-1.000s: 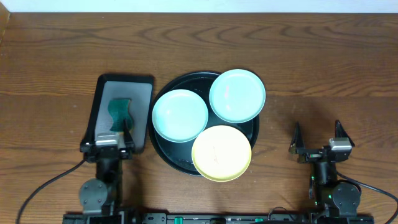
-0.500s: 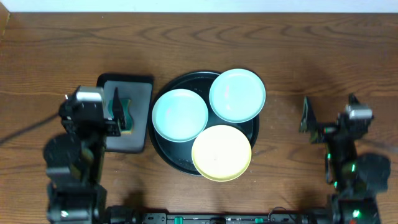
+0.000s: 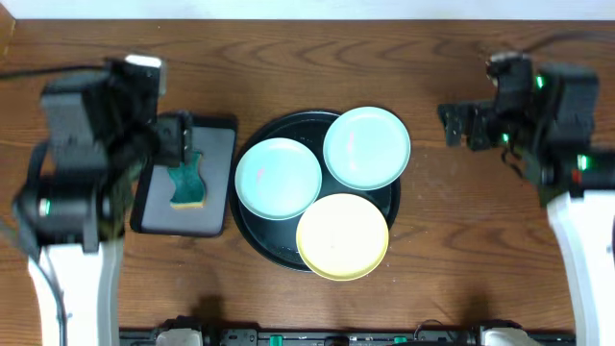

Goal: Clean dirty plates on tray and stack at the side
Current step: 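Move right gripper to the upper pale green plate and grasp its rim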

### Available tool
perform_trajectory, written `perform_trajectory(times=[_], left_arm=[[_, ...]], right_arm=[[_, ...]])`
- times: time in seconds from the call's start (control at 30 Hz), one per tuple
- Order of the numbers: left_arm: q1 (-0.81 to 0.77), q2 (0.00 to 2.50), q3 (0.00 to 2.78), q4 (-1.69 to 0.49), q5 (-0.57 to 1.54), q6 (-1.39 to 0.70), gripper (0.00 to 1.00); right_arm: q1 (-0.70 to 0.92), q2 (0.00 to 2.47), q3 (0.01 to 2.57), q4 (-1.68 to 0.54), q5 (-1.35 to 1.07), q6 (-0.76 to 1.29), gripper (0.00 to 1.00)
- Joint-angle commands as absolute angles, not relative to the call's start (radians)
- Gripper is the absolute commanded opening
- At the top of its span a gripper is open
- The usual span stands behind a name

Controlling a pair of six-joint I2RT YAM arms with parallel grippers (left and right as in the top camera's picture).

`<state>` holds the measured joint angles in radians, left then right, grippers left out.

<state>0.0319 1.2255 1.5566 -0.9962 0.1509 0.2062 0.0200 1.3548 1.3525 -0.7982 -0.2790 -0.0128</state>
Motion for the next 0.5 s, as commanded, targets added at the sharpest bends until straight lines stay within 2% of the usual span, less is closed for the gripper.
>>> perform_trajectory(times=[0.0, 0.1, 0.2, 0.27, 0.47], left_arm=[[0.036, 1.319, 1.583, -1.014, 0.263, 0.200, 0.75], [0.036, 1.376, 1.583, -1.043, 0.279, 0.196, 0.75], [0.036, 1.425, 1.583, -1.068, 0.307, 0.195, 0.75], [0.036, 1.456, 1.583, -1.069, 0.307, 0.164, 0.75], [0.036, 1.511, 1.582, -1.069, 0.307, 0.148, 0.75]], right_arm=[[0.025, 1.464, 1.453, -0.854, -0.331, -0.024, 0.99], [0.026, 1.512, 1.453, -0.819, -0.382, 0.003, 0.99], [0.028, 1.557, 1.452, -0.774, -0.533, 0.051, 0.99], [0.046, 1.592, 1.452, -0.740, -0.593, 0.054, 0.89], [0.184, 1.688, 1.459, -0.699, -0.489, 0.208, 0.75]])
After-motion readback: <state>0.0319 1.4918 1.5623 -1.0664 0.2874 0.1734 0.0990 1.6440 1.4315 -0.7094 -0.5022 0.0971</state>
